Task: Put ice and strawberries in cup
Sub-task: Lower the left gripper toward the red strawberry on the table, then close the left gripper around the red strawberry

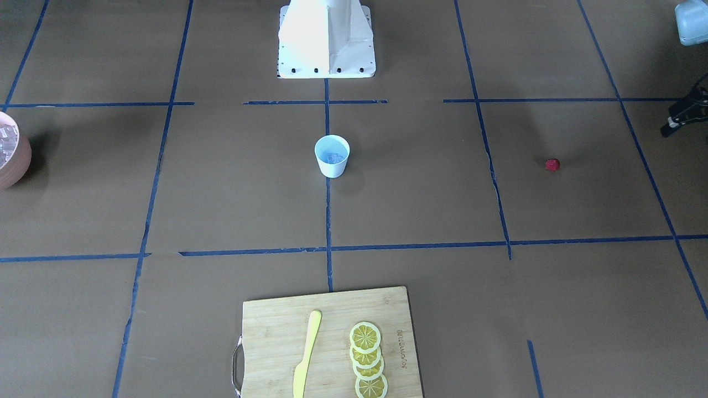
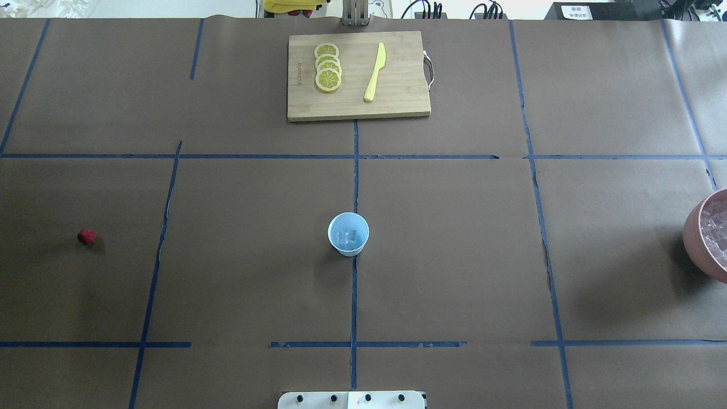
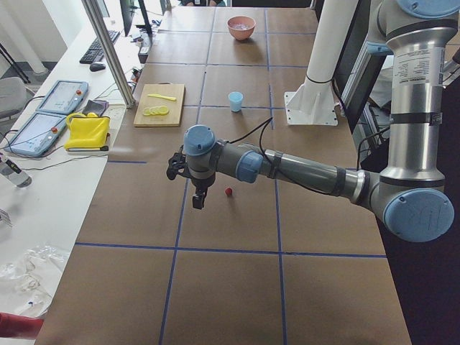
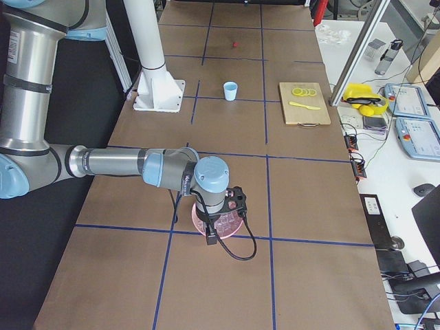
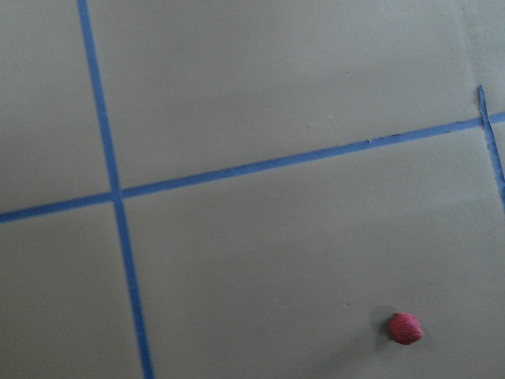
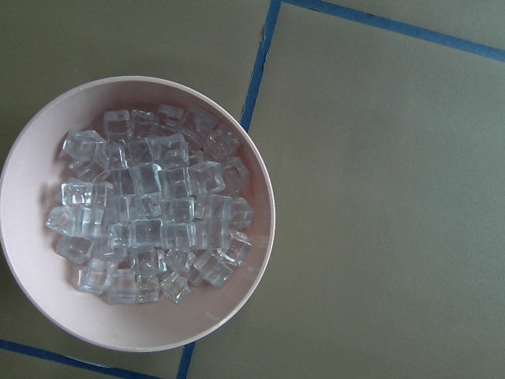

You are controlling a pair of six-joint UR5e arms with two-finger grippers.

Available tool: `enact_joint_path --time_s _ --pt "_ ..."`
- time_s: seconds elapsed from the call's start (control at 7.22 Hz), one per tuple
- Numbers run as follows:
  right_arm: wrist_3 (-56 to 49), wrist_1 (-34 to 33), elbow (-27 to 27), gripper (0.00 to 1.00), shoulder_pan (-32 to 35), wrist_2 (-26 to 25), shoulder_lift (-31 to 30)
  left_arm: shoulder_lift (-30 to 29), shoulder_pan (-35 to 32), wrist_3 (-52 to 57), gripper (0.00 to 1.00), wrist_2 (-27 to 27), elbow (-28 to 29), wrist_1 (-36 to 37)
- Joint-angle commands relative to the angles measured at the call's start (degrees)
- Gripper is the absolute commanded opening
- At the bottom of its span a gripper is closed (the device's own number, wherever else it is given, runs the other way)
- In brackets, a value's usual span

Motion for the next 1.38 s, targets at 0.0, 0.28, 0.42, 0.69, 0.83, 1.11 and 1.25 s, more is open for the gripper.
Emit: enact_joint_path --time_s 0.0,0.28,0.42,0.69,0.83,1.11,1.25 --pt "-0.04 -0.02 0.03 0.99 0.01 0.06 0.03 4.51 9.42 -15.66 1.0 6.52 -1.2 -13.14" --pt "-0.04 -0.02 -0.05 0.99 0.01 0.06 0.03 4.71 19.25 -26.6 1.0 13.45 -1.03 -17.86" --pt "-0.04 0.07 -0.05 0.99 0.01 0.06 0.03 4.71 23.66 -30.99 1.0 16.98 -0.59 -20.32" --pt "-0.04 -0.02 -0.05 0.99 0.01 0.06 0.03 4.37 29.13 -36.64 1.0 19.38 -0.06 -22.88" --pt "-0.04 -0.02 -0.05 0.99 0.01 0.06 0.03 3.84 29.93 -36.92 1.0 19.82 1.94 -24.89" --pt "-0.04 -0.02 -0.14 0.99 0.01 0.06 0.03 1.04 30.03 -37.01 1.0 19.91 7.39 -28.33" --pt "-0.04 -0.02 -0.05 0.99 0.01 0.06 0.03 0.15 30.03 -37.1 1.0 19.91 8.89 -28.43"
